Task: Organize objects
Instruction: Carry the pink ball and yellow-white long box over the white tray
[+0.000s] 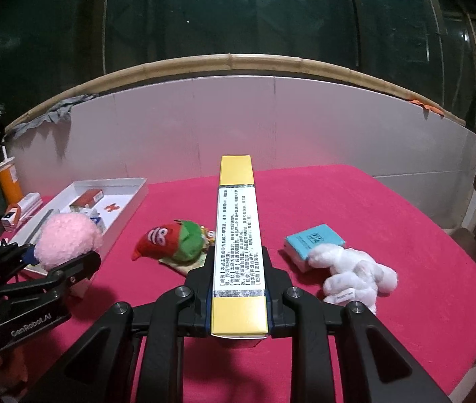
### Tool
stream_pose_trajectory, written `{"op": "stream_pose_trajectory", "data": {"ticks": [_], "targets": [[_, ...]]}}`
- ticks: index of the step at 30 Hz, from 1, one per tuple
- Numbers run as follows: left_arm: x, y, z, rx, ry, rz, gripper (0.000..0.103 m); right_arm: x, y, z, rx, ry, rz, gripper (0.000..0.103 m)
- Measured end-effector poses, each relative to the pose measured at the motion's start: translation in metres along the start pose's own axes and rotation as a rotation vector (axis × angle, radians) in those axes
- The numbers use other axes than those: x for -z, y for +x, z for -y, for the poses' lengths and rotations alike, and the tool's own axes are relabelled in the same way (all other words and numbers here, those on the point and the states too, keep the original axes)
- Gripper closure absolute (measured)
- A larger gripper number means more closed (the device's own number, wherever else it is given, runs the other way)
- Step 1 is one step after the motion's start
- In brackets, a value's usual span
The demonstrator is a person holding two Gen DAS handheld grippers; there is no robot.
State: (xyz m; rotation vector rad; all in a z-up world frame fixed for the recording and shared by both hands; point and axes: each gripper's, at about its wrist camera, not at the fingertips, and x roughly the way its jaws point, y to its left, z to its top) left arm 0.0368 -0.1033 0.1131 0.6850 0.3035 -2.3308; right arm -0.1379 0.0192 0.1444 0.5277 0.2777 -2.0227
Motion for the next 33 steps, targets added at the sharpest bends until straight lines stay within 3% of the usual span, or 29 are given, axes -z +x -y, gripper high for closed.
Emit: {"op": "stream_pose_trajectory", "data": {"ticks": [33], "targets": [[-0.005,-0.035,-0.050,-0.023,-0.089,0.070,0.045,-0.011,-0.016,-0.075,-0.081,-0.125,0.017,0.080]]}}
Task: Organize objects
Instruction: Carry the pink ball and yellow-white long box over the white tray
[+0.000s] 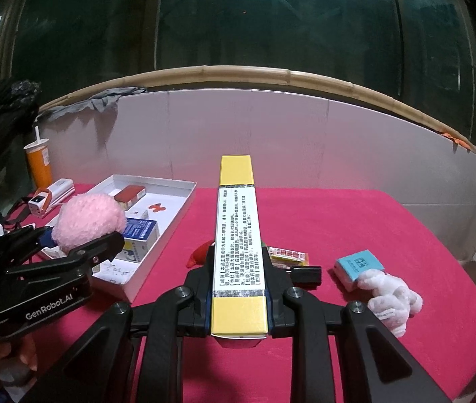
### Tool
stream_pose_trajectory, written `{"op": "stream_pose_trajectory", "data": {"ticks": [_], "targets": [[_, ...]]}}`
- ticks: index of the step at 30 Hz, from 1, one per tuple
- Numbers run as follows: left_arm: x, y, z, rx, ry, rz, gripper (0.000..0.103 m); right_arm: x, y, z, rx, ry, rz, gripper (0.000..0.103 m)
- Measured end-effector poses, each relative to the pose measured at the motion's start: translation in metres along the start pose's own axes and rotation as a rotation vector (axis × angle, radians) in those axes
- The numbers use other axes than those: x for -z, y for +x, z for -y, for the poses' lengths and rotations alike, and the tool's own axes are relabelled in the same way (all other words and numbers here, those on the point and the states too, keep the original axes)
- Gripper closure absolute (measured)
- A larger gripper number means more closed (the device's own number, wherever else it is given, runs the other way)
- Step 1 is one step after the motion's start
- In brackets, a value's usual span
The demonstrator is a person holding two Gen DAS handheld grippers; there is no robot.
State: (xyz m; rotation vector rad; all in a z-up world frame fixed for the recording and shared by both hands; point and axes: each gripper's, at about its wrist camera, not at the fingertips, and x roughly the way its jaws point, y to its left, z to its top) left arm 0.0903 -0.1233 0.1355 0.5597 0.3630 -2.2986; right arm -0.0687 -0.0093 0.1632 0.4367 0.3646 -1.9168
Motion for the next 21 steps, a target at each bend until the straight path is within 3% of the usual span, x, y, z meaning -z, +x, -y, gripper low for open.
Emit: {"op": "stream_pose_trajectory", "data": {"ticks": [21], "targets": [[-0.002,-0.014,-0.033,-0.019,-0.053,0.038,0.045,-0.005,0.007,-0.044,-0.059,-0.076,-0.021,0.080]]}}
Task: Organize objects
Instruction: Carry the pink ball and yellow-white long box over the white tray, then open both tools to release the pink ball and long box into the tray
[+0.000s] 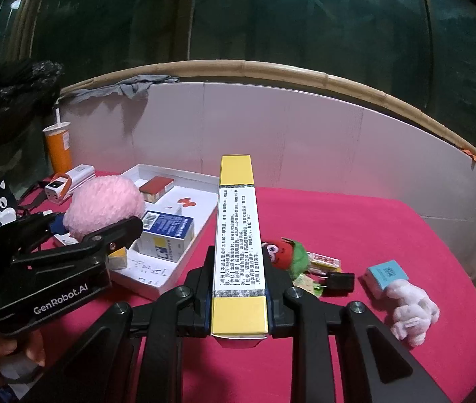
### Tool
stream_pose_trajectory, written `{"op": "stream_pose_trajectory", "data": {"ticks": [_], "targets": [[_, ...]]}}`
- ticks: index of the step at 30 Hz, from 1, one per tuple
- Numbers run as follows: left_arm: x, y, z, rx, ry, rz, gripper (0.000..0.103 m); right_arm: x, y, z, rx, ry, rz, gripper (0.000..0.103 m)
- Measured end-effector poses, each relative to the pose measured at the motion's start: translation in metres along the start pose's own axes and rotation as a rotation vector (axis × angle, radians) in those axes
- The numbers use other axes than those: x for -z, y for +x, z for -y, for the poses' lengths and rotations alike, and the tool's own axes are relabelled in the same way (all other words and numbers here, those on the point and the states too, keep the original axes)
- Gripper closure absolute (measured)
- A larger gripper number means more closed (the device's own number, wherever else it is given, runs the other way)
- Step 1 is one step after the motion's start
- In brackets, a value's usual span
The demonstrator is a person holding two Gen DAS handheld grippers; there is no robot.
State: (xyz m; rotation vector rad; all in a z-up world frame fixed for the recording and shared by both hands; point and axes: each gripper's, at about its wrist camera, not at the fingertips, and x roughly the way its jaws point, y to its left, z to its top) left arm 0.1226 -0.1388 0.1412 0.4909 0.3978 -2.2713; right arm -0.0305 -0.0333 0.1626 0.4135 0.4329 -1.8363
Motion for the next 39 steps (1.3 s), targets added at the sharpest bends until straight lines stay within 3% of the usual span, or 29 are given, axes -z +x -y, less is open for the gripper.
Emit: {"op": "stream_pose_trajectory", "data": {"ticks": [10,26,33,39], "targets": [[-0.011,-0.002,-0.037,-0.054,-0.046,0.022,0.045,-0.014,0.012,-0.021,-0.024,-0.024,-0.004,0.080],[-0.055,0.012,-0.082,-0.147,-0.010,0.037,0.045,-0.053,0.030,-0.059,-0.095,-0.076,0.021,0.080],[-0.074,0.033,-0.121,-0.129,-0.082,-0.011,0.045,-0.065,0.056,-0.065,-0.134,-0.020,-0.047,0.080],[-0.074,0.066,-0.140,-0.094,-0.090,-0.099,0.045,-0.076,0.091,-0.069,-0.152,0.018,-0.116,0.080]]}}
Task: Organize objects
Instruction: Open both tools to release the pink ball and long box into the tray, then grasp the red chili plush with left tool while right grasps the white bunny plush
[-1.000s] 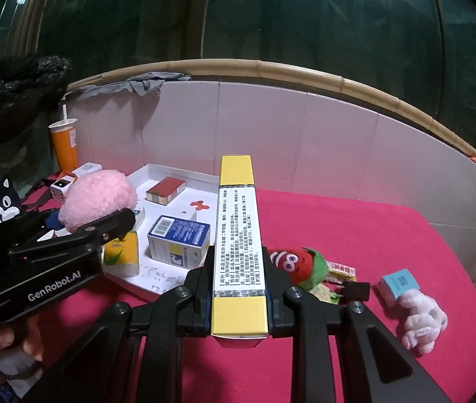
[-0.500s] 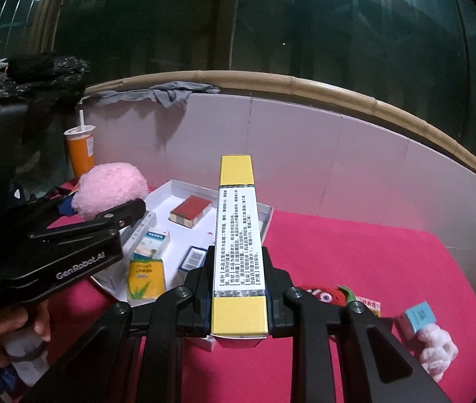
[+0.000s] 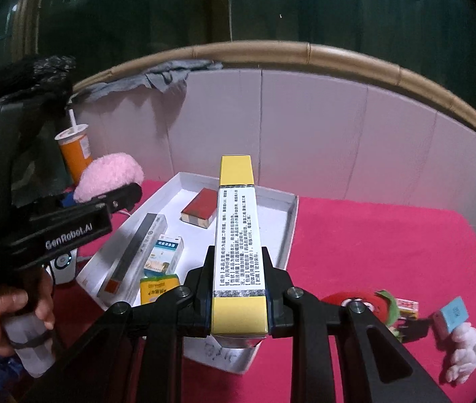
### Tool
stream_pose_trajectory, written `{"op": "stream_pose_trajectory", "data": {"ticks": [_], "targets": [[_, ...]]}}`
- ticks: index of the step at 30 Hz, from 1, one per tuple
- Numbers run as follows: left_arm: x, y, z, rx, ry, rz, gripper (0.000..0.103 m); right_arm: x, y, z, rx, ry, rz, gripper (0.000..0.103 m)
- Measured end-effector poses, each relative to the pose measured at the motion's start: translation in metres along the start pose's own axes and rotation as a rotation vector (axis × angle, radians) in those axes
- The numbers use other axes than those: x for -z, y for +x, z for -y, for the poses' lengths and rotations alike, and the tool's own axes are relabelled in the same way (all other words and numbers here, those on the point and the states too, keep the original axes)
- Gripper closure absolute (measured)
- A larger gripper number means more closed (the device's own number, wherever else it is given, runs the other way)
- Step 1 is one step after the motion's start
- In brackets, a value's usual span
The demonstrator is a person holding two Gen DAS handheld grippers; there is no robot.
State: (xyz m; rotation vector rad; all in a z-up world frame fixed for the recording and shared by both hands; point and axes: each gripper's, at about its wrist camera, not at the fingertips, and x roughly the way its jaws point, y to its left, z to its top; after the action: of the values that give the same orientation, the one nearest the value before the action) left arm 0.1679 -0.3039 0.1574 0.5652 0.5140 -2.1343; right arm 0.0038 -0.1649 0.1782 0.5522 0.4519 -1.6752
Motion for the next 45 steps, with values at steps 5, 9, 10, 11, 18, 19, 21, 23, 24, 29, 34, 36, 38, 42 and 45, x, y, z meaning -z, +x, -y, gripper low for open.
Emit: {"op": "stream_pose_trajectory", "data": {"ticks": [5,9,10,11,18,19,21,23,24,29,34,36,38,42,45], "targets": [[0.005,0.021,0.001,-0.002,0.019,-0.052,0.045,-0.009,0.037,0.005,-0.019,0.074,-0.079,0.080],[0.008,0.030,0.004,-0.008,0.038,-0.075,0.045,-0.015,0.064,0.007,-0.026,0.113,-0.116,0.080],[0.009,0.032,0.005,-0.007,0.041,-0.080,0.045,-0.016,0.069,0.008,-0.026,0.124,-0.123,0.080],[0.009,0.034,0.005,-0.005,0.042,-0.084,0.045,-0.018,0.075,0.008,-0.032,0.135,-0.128,0.080],[0.016,0.043,0.005,0.001,0.049,-0.108,0.032,-0.030,0.105,0.000,-0.058,0.187,-0.141,0.078],[0.017,0.043,0.004,-0.004,0.042,-0.106,0.026,-0.031,0.109,-0.001,-0.073,0.191,-0.150,0.078],[0.019,0.042,0.003,-0.014,0.035,-0.105,0.002,-0.031,0.114,-0.006,-0.081,0.188,-0.164,0.070],[0.020,0.038,0.004,-0.036,0.043,-0.089,0.000,-0.029,0.111,-0.008,-0.069,0.179,-0.150,0.044],[0.020,0.034,0.006,-0.063,0.052,-0.074,0.000,-0.028,0.108,-0.007,-0.063,0.180,-0.142,0.030],[0.017,0.021,0.016,-0.102,0.084,-0.046,0.000,-0.018,0.081,0.003,-0.057,0.215,-0.099,0.026],[0.016,0.005,0.034,-0.088,0.114,-0.021,0.000,-0.009,0.046,0.019,-0.022,0.233,-0.040,0.006],[0.018,-0.002,0.041,-0.076,0.123,-0.015,0.000,-0.005,0.031,0.026,-0.008,0.226,-0.006,0.001],[0.021,-0.005,0.048,-0.061,0.137,-0.017,0.000,0.000,0.014,0.035,0.010,0.232,0.033,0.000],[0.029,-0.007,0.068,-0.017,0.186,-0.032,0.000,0.009,-0.010,0.059,0.035,0.287,0.079,0.000],[0.036,-0.006,0.086,0.011,0.218,-0.045,0.000,0.017,-0.023,0.081,0.048,0.343,0.090,0.000]]}}
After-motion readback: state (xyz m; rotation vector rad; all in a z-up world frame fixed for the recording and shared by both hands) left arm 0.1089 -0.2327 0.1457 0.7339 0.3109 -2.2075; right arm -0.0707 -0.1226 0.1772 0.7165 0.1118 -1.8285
